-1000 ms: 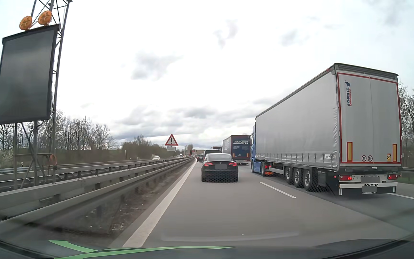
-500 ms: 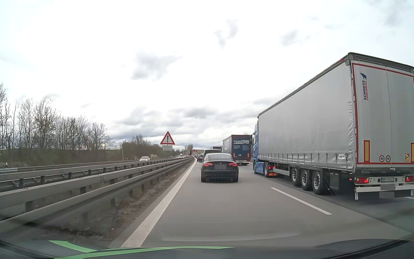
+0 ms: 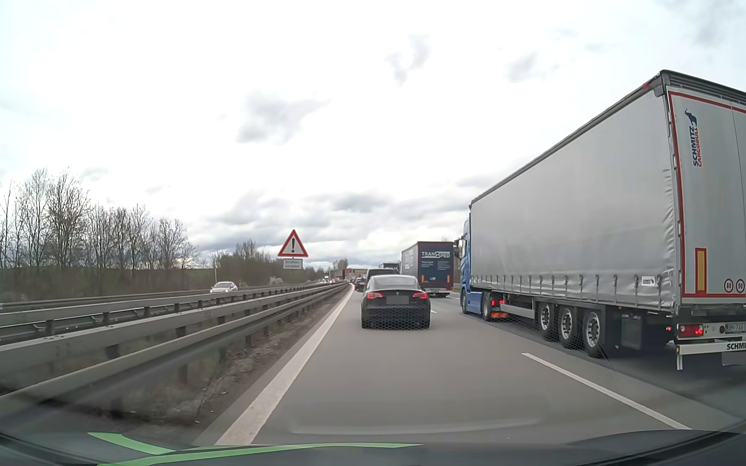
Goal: Follow the waypoints while adhering to traffic rules and regulations
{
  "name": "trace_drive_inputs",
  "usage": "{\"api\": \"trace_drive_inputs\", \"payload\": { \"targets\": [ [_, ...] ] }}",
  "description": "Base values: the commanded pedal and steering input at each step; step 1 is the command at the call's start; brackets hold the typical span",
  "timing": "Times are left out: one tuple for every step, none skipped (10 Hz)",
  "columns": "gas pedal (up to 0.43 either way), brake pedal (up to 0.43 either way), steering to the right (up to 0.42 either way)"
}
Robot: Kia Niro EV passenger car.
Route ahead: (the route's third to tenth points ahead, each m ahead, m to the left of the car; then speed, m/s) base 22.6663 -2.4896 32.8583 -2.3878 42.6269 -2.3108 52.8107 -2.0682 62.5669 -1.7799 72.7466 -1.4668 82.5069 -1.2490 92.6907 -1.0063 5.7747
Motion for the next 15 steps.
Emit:
{"api": "trace_drive_inputs", "payload": {
  "targets": [
    [0.087, 0.000, -0.004],
    [0.087, 0.000, -0.003],
    [0.079, 0.000, -0.003],
    [0.079, 0.000, -0.004],
    [0.067, 0.000, -0.004],
    [0.067, 0.000, -0.004],
    [0.067, 0.000, -0.004],
    [0.067, 0.000, -0.004],
    [0.079, 0.000, -0.004],
    [0.087, 0.000, -0.003],
    [0.087, 0.000, -0.004],
    [0.087, 0.000, -0.004],
    [0.087, 0.000, -0.003],
    [0.087, 0.000, -0.004],
    [0.087, 0.000, -0.004]
  ]
}}
